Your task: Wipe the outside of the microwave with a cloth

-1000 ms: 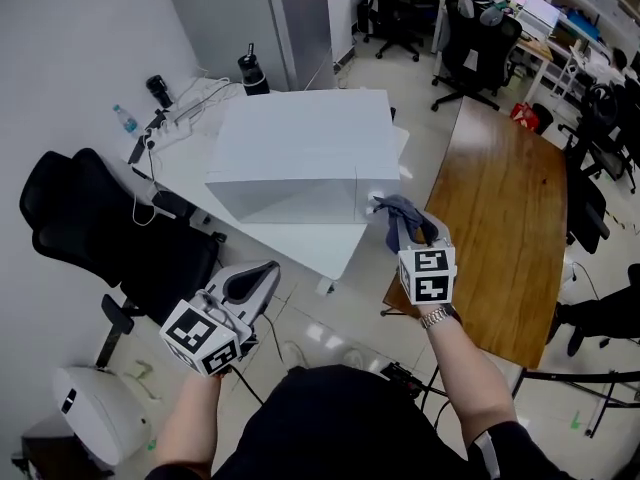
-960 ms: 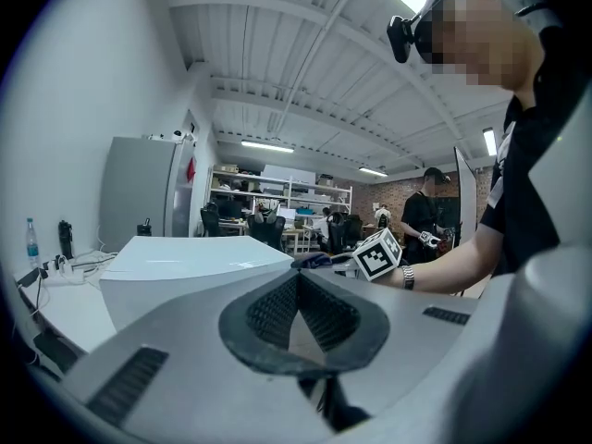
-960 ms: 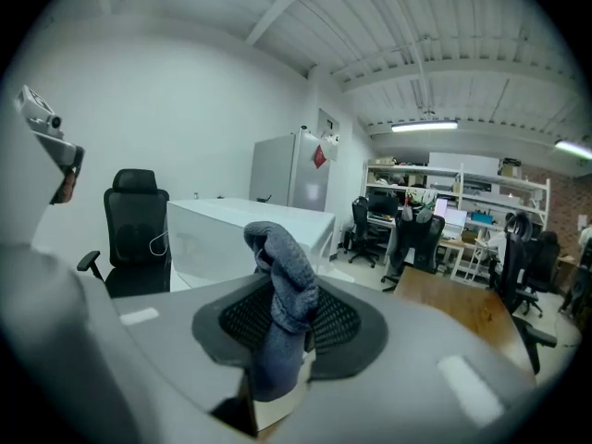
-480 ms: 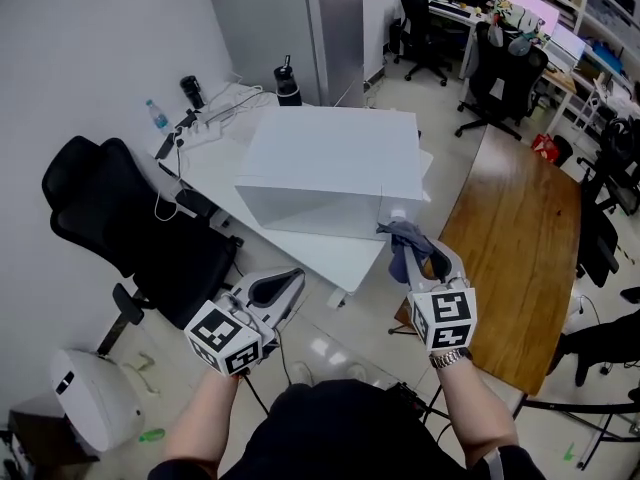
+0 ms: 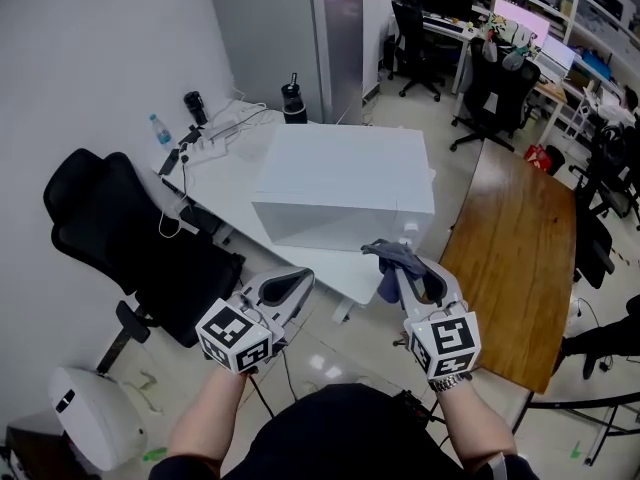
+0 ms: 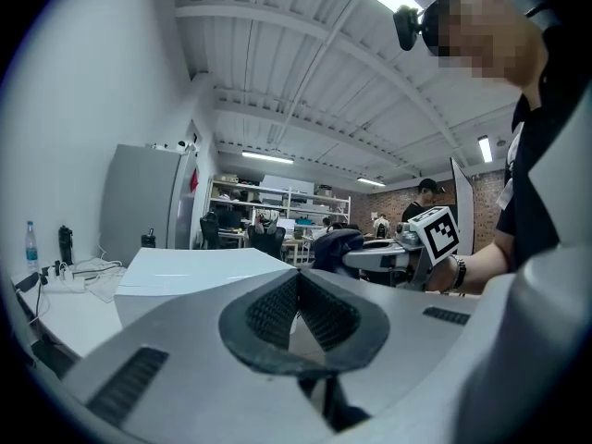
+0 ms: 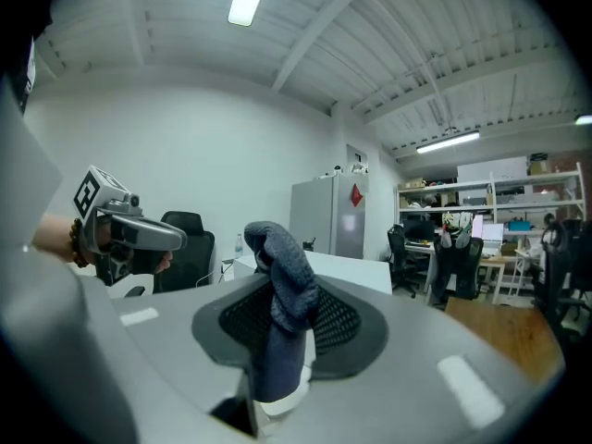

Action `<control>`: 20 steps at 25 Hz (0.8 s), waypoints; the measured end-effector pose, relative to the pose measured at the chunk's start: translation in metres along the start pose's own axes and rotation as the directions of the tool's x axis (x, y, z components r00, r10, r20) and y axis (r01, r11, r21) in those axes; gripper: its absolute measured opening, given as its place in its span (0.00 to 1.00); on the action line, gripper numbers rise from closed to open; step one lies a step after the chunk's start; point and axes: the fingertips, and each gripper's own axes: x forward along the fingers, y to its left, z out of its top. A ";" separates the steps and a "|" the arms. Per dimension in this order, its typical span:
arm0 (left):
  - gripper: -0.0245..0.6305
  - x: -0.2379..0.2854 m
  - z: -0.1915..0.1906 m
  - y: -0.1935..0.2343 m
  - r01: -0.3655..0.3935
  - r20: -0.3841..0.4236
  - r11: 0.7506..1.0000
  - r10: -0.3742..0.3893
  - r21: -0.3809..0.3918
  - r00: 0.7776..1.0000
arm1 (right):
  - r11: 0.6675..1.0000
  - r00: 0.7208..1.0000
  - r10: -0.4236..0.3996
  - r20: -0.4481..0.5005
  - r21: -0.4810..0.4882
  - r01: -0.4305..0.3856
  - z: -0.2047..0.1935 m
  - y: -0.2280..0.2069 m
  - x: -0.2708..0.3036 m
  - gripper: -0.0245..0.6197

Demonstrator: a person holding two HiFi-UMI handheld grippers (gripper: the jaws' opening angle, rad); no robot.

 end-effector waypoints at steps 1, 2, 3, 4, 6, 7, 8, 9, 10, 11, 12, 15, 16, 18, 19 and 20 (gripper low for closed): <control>0.04 -0.002 0.001 0.003 0.005 0.003 1.000 -0.005 0.003 1.000 | 1.000 1.000 0.000 0.001 -0.002 0.000 0.003 0.005 0.000 0.19; 0.04 -0.004 0.002 0.006 0.009 0.006 1.000 -0.009 0.004 1.000 | 1.000 1.000 0.000 0.002 -0.005 0.000 0.005 0.010 0.001 0.19; 0.04 -0.005 0.002 0.009 0.014 0.009 1.000 -0.014 0.004 1.000 | 1.000 1.000 0.000 0.003 -0.007 0.000 0.007 0.014 0.001 0.19; 0.04 -0.006 0.002 0.011 0.018 0.012 1.000 -0.018 0.001 1.000 | 1.000 1.000 -0.002 0.004 -0.009 0.002 0.009 0.018 0.001 0.19; 0.04 -0.008 0.002 0.015 0.027 0.017 1.000 -0.027 -0.002 0.999 | 1.000 1.000 -0.005 0.005 -0.011 0.005 0.011 0.025 0.002 0.19; 0.04 -0.008 0.003 0.016 0.032 0.020 0.999 -0.032 0.000 0.999 | 1.000 1.000 -0.007 0.005 -0.012 0.007 0.011 0.027 0.002 0.19; 0.04 -0.008 0.003 0.017 0.038 0.023 0.999 -0.038 0.001 0.999 | 1.000 1.000 -0.009 0.005 -0.013 0.009 0.013 0.029 0.003 0.19; 0.04 -0.008 0.005 0.018 0.042 0.026 0.999 -0.042 0.000 0.999 | 1.000 1.000 -0.011 0.005 -0.013 0.011 0.014 0.030 0.003 0.19; 0.04 -0.007 0.006 0.019 0.046 0.029 0.999 -0.046 -0.001 0.999 | 1.000 1.000 -0.012 0.006 -0.014 0.012 0.016 0.031 0.004 0.19; 0.04 -0.007 0.007 0.020 0.049 0.031 0.999 -0.049 -0.001 0.998 | 1.000 1.000 -0.014 0.007 -0.015 0.014 0.018 0.031 0.005 0.19; 0.04 -0.007 0.007 0.021 0.052 0.032 0.999 -0.052 -0.001 0.998 | 1.000 1.000 -0.016 0.008 -0.017 0.016 0.020 0.032 0.005 0.19; 0.04 -0.009 0.006 0.022 0.054 0.033 0.998 -0.054 -0.007 0.998 | 1.000 1.000 -0.021 0.013 -0.021 0.021 0.022 0.034 0.004 0.19; 0.04 -0.009 0.007 0.022 0.055 0.034 0.998 -0.055 -0.007 0.998 | 1.000 1.000 -0.022 0.013 -0.023 0.022 0.023 0.035 0.003 0.19; 0.04 -0.011 0.007 0.022 0.059 0.036 0.998 -0.059 -0.004 0.998 | 0.999 1.000 -0.024 0.016 -0.024 0.024 0.024 0.038 0.001 0.19; 0.04 -0.011 0.008 0.021 0.061 0.037 0.998 -0.061 -0.003 0.997 | 0.999 1.000 -0.025 0.016 -0.025 0.025 0.025 0.038 0.001 0.19; 0.04 -0.011 0.008 0.021 0.062 0.037 0.998 -0.062 -0.004 0.997 | 0.999 1.000 -0.025 0.017 -0.026 0.026 0.025 0.039 0.001 0.19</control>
